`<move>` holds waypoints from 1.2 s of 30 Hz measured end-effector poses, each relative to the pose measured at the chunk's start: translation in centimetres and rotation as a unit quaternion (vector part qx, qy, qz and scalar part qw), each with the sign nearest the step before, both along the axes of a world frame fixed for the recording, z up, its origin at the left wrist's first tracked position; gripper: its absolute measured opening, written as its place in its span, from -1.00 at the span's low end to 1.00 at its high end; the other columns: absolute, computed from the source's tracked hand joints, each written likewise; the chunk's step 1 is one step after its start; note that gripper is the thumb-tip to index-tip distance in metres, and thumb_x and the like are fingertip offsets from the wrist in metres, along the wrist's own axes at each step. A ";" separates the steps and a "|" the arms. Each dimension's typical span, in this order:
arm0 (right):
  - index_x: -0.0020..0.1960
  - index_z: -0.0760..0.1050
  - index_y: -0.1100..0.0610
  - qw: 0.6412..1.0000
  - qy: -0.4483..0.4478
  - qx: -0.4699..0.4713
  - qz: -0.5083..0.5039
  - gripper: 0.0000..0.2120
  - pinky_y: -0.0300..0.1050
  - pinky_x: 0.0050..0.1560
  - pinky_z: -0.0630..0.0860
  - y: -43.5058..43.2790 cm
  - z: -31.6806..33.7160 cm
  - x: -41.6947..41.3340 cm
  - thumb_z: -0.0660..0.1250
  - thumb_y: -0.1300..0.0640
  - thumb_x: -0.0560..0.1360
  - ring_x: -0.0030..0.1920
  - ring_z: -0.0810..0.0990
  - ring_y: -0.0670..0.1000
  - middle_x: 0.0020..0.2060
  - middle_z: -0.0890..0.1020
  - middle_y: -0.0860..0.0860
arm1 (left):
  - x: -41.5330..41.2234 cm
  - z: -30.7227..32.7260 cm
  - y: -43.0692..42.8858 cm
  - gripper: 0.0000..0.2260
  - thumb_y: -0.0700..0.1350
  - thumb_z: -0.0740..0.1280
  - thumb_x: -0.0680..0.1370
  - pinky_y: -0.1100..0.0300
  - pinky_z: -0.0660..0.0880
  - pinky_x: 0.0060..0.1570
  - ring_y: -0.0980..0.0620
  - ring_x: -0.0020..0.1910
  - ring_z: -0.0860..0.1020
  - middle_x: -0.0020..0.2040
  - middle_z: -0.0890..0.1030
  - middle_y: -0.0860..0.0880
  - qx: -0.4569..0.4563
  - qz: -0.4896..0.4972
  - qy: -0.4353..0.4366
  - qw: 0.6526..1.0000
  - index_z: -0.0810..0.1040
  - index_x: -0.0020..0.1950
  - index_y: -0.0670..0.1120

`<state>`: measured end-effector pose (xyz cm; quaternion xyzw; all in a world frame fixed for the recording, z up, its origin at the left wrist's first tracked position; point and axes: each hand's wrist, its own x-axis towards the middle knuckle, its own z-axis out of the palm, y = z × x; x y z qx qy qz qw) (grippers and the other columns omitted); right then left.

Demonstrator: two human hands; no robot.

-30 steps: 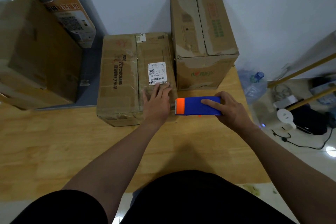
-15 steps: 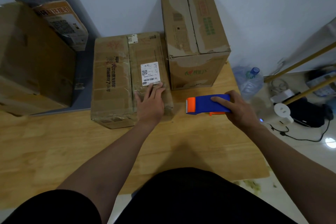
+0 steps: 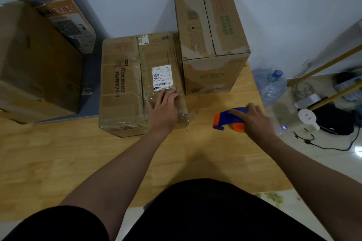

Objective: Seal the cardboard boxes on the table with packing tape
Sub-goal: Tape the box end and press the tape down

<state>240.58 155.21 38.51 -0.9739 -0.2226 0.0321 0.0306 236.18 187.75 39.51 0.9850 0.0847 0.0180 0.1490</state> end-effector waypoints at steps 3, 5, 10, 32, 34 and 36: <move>0.45 0.38 -0.20 0.988 0.063 0.078 -0.114 -0.44 0.13 -0.24 0.56 -2.3 -1.1 0.2 0.35 0.18 0.52 -0.05 0.51 0.22 -0.08 0.37 0.06 | 0.4 -0.2 -0.2 -0.56 -0.06 0.04 0.62 -0.46 -0.13 0.50 0.06 0.65 0.06 0.57 0.30 0.20 0.013 0.004 -0.002 1.000 0.38 0.49 0.07; 0.44 0.43 -0.15 0.961 0.145 0.137 -0.189 -0.33 0.10 -0.19 0.57 -1.7 -1.4 0.9 0.26 0.38 0.44 -0.12 0.57 0.29 -0.10 0.42 0.10 | 0.6 -0.4 -0.4 -0.61 -0.09 0.11 0.64 -0.46 -0.13 0.48 0.05 0.65 0.06 0.56 0.31 0.20 0.016 0.008 -0.001 1.000 0.39 0.47 0.07; 0.47 0.38 -0.13 0.889 0.317 0.207 -0.256 -0.27 0.06 -0.54 0.59 1.2 -2.3 0.6 0.13 0.44 0.44 -0.31 0.63 0.24 0.15 0.52 0.13 | 0.9 -0.3 -0.4 -0.64 -0.12 0.14 0.66 -0.43 -0.20 0.48 0.07 0.65 0.04 0.56 0.30 0.21 0.011 0.013 -0.002 1.000 0.39 0.46 0.07; 0.36 0.57 0.07 0.977 0.113 0.178 -0.039 -0.35 0.09 0.25 0.46 11.2 3.4 -0.4 0.27 0.50 0.35 0.30 0.53 0.25 0.44 0.44 0.17 | -3.7 4.3 6.0 -0.57 -0.30 0.24 0.59 -0.23 0.23 0.51 -0.07 0.53 0.32 0.45 0.50 -0.04 -0.102 -0.038 -0.038 0.993 0.50 0.44 -0.04; 0.28 0.62 0.11 0.973 0.071 0.215 0.034 -0.34 0.11 0.28 0.47 13.3 4.1 -0.9 0.27 0.53 0.26 0.31 0.55 0.21 0.35 0.55 0.17 | -6.1 4.9 8.1 -0.66 -0.31 0.27 0.59 -0.17 0.38 0.40 -0.09 0.40 0.44 0.34 0.57 -0.04 -0.104 -0.043 -0.057 0.992 0.60 0.32 -0.07; 0.30 0.60 0.10 0.970 0.065 0.222 0.074 -0.33 0.15 0.29 0.49 15.6 4.8 -1.9 0.22 0.53 0.29 0.29 0.56 0.21 0.31 0.59 0.13 | -8.4 5.3 9.9 -0.69 -0.29 0.27 0.61 -0.06 0.46 0.32 -0.07 0.34 0.50 0.35 0.58 -0.02 -0.111 -0.022 -0.032 0.993 0.63 0.30 -0.08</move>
